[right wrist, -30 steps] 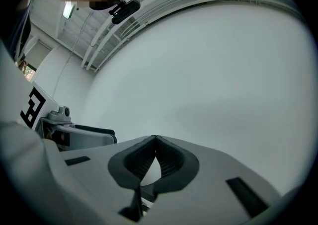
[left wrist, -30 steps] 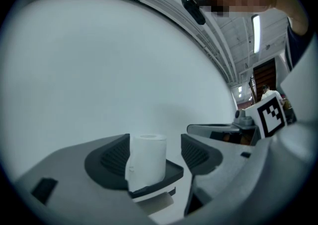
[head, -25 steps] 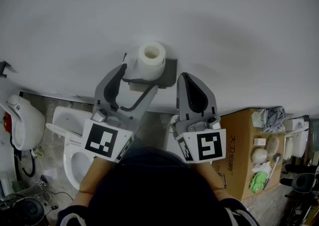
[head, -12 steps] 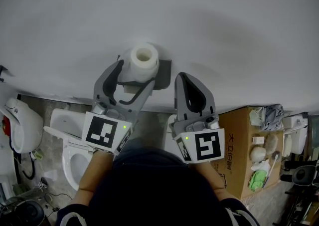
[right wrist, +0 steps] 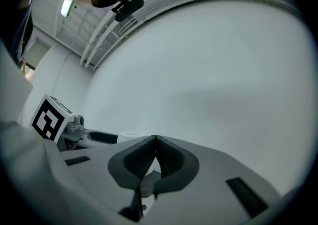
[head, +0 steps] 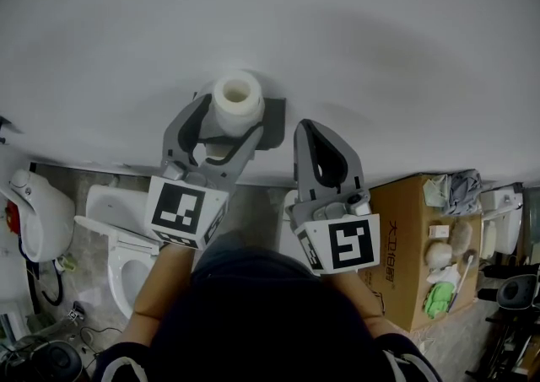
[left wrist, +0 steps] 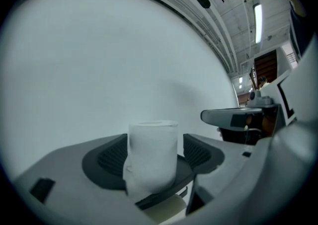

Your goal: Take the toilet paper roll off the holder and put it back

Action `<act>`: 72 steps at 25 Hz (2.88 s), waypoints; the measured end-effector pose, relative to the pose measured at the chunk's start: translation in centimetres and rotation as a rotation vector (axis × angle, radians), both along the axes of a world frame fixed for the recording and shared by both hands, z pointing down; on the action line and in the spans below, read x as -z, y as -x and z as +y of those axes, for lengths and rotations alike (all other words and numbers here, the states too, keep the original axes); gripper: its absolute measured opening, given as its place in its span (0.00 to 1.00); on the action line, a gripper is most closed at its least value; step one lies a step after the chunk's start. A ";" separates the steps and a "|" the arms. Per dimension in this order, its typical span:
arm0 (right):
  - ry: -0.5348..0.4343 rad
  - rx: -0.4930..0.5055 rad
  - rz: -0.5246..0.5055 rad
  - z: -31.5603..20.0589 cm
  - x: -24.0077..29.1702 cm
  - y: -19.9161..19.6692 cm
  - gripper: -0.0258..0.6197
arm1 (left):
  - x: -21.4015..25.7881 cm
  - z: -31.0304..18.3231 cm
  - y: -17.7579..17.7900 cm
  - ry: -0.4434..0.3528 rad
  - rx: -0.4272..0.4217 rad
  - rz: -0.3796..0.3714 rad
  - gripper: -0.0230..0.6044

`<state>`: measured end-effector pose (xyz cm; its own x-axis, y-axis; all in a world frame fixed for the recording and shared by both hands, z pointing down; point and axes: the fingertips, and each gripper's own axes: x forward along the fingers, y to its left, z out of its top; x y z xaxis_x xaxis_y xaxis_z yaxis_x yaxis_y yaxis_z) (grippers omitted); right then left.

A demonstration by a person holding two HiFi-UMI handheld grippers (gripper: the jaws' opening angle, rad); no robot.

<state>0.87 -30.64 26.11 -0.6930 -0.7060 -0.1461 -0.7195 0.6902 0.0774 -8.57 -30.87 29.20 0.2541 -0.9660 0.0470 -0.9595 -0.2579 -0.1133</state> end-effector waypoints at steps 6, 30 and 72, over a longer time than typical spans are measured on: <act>-0.001 -0.004 -0.001 0.3 0.0 -0.1 0.06 | -0.2 -0.6 0.4 -0.004 0.006 -0.041 0.57; -0.004 -0.023 -0.001 -0.2 0.1 -0.6 0.06 | -2.3 -3.2 -0.1 0.203 -0.067 -0.158 0.57; -0.010 0.001 -0.001 2.0 -0.2 0.0 0.06 | 4.5 3.1 6.1 -0.004 0.178 -0.042 0.53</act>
<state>0.90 -28.64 26.29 -0.6934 -0.7039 -0.1538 -0.7189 0.6901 0.0830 -14.64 -27.75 24.74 0.0766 -0.9958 0.0505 -0.9844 -0.0836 -0.1550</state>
